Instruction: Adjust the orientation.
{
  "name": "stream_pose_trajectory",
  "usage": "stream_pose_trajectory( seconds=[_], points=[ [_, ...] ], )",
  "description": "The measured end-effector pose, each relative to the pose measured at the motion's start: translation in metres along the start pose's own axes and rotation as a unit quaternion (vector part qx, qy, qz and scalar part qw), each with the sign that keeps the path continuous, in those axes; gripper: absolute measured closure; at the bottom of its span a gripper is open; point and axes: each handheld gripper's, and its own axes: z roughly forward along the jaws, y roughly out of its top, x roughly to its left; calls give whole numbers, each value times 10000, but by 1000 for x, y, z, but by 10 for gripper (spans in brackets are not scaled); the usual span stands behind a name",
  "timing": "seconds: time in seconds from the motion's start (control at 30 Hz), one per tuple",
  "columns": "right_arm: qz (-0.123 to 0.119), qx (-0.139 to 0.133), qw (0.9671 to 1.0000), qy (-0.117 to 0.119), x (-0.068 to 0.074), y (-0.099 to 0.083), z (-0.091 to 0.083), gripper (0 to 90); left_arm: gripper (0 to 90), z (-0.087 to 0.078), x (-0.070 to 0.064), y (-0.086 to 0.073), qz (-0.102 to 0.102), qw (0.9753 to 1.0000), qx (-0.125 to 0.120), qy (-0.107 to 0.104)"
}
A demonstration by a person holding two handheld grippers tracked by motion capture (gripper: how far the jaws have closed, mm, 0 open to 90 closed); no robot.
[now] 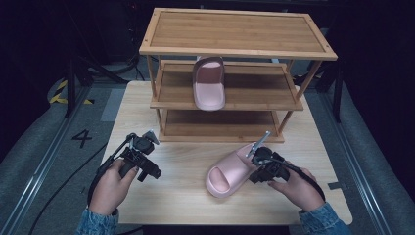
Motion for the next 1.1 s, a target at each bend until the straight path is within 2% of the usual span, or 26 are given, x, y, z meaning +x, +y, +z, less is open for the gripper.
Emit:
stream_pose_trajectory(
  seconds=[0.1,0.13,0.2,0.33,0.5,0.67,0.9,1.1],
  points=[
    [170,-307,9993,-154,-13,0,-17,854,174,3,-1,-5,-32,10000,55,31],
    [164,-341,9991,-193,-16,2,-17,860,174,5,-1,-8,-67,9999,71,48],
    [152,-368,9989,-229,-17,4,-17,868,174,6,-3,-11,-117,9999,100,9],
    [158,-413,9985,-324,-23,14,-12,876,175,7,-2,-20,-114,9998,126,89],
    [130,-393,9984,-378,-29,26,-2,896,175,7,2,-31,-266,9994,169,150],
    [37,-186,9993,-311,-26,30,9,898,175,8,3,-31,-270,9994,164,142],
    [31,-85,9995,-309,-17,26,11,898,175,8,2,-24,-180,9996,178,111],
    [31,0,9996,-290,-4,20,10,898,175,10,-3,-11,15,9998,191,103]
  ],
)
